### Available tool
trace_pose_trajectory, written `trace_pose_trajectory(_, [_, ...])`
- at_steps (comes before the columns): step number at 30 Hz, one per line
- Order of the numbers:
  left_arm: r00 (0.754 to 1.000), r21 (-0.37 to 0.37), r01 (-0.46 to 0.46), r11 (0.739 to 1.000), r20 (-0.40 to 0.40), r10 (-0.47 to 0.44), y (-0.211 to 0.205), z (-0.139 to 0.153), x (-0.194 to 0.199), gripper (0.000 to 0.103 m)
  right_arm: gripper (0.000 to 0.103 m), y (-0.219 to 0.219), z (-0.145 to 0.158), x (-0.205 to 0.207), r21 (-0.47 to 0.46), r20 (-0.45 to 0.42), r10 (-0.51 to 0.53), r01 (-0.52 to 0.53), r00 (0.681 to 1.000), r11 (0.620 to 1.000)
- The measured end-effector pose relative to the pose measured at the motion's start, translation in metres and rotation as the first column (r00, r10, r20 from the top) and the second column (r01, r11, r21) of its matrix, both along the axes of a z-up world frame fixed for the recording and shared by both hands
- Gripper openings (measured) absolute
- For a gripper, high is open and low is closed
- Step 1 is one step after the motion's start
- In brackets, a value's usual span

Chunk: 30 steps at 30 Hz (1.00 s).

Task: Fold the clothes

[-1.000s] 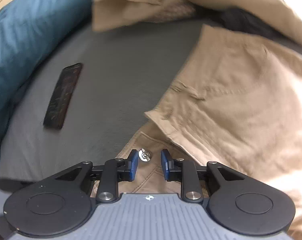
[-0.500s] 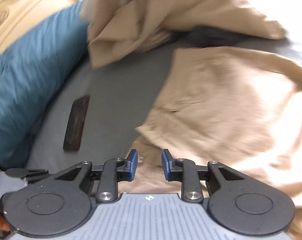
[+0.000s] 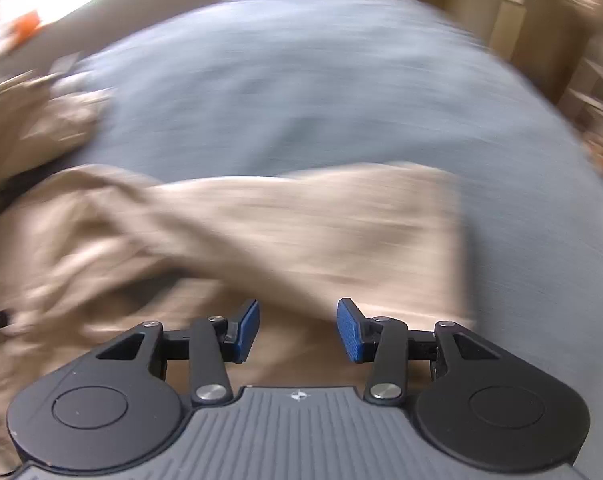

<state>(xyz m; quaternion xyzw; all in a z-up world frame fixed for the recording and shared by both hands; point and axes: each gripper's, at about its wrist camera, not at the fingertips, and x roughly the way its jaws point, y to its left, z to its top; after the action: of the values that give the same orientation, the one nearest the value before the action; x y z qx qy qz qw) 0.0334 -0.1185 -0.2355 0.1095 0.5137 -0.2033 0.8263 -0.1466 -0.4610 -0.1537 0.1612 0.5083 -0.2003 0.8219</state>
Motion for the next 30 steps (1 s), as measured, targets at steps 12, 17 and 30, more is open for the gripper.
trace_pose_trajectory(12, [0.998,0.136,-0.051,0.989,-0.036,0.056,-0.033,-0.026,0.001,0.060,0.049,-0.063,-0.053,-0.088,0.045,-0.022,-0.159,0.160,0.987,0.986])
trace_pose_trajectory(17, [0.997,0.170,-0.066,0.983,-0.035,0.074,-0.041,-0.028,0.001,0.062,0.048,-0.055,-0.063,-0.099,0.041,0.004,-0.162,0.162,0.987,0.986])
trace_pose_trajectory(30, [0.998,0.197,-0.049,0.979,-0.029,0.055,-0.043,-0.027,0.000,0.064,0.040,-0.060,-0.082,-0.093,0.178,0.121,-0.257,0.234,0.959,0.956])
